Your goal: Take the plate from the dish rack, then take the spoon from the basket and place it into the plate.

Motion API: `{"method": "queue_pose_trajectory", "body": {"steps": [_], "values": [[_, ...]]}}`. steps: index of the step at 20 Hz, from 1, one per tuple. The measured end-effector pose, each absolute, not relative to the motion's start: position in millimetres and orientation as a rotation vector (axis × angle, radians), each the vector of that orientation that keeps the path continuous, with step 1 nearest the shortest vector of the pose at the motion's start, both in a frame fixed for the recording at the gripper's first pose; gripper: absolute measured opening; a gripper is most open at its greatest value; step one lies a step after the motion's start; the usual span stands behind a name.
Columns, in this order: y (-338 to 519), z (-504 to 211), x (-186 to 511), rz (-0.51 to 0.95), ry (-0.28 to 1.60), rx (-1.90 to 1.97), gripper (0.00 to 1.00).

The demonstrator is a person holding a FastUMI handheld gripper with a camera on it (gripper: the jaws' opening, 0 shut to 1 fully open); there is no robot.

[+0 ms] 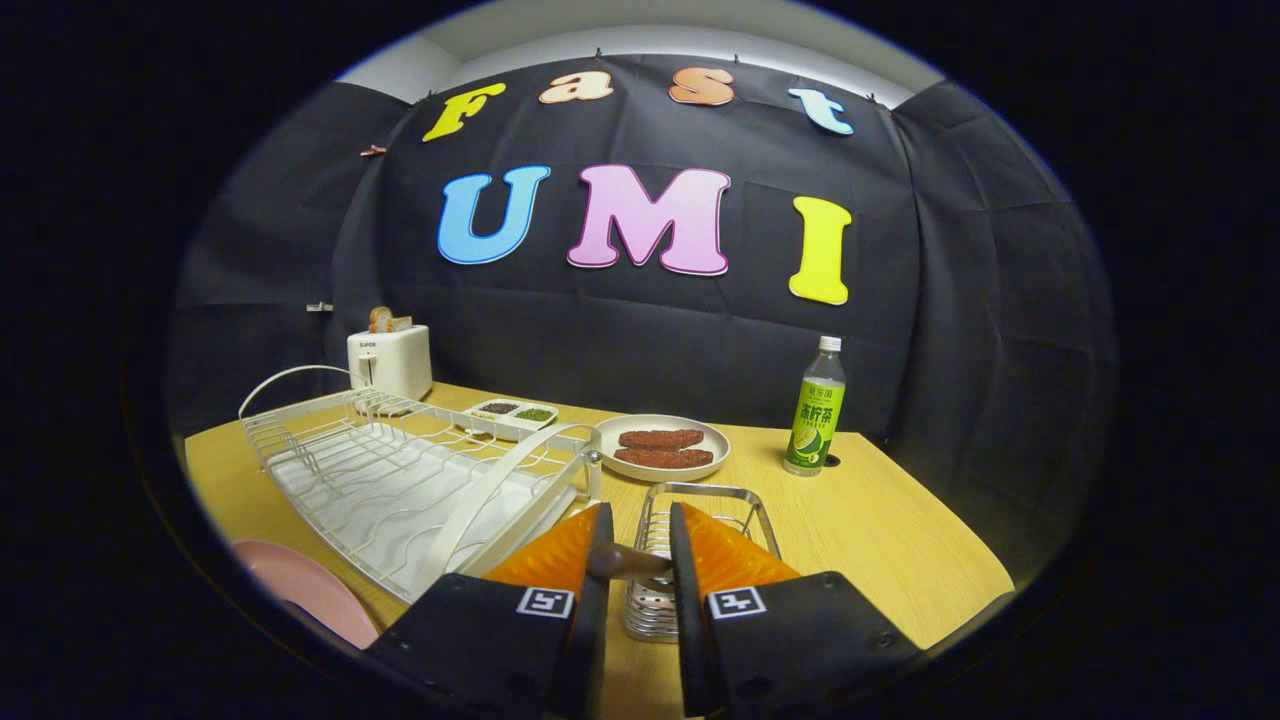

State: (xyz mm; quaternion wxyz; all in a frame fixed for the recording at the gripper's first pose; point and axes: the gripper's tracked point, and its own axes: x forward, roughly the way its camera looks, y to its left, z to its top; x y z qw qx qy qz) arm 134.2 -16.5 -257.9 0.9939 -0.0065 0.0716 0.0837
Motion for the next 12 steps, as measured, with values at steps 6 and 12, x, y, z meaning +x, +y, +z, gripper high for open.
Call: {"method": "queue_pose_trajectory", "body": {"steps": [6, 12], "values": [[-28.0, -246.2, 140.3, 0.119, 0.126, -0.021, 0.17], [-41.8, -238.5, 151.6, 0.091, 0.171, 0.040, 0.13]]}}
